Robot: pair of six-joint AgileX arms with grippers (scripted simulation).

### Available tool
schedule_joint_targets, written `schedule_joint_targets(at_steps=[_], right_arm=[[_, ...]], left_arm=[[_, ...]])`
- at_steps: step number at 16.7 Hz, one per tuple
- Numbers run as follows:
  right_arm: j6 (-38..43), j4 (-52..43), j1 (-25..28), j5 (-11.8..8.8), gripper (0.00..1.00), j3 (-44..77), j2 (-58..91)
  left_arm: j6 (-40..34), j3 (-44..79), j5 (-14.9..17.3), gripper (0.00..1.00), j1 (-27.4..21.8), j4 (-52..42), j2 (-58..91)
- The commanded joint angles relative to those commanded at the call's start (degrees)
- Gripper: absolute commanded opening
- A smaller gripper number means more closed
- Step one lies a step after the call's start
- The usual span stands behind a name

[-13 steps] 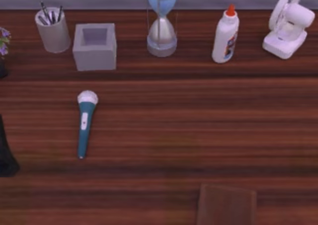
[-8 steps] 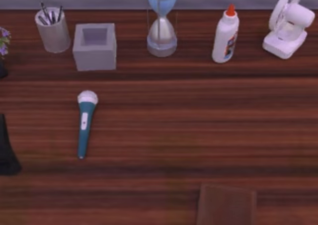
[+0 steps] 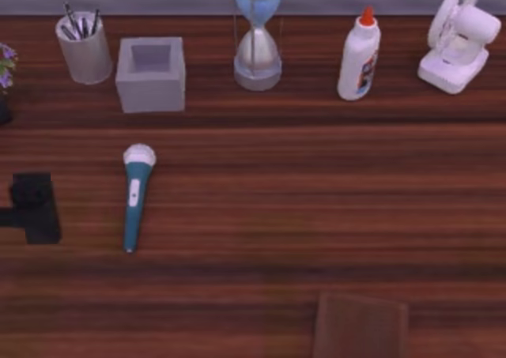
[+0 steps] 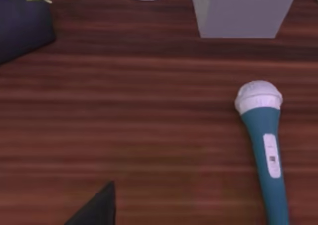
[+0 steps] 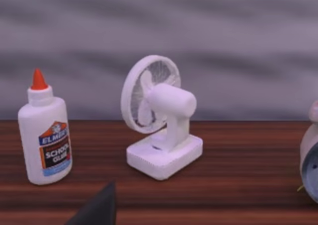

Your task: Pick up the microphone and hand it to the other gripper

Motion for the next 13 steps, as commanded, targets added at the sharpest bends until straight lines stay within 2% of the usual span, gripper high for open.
schedule_joint_targets(at_steps=[7,13], right_arm=[[0.0,0.0,0.0,0.0,1.0,0.0,0.0],[0.0,0.0,0.0,0.0,1.0,0.0,0.0]], left_arm=[[-7.0,26.0,-0.2,1.0,-7.1,-16.9,39.5],[-10.9,40.4,-0.6,1.0,-11.4,-27.9,60.8]])
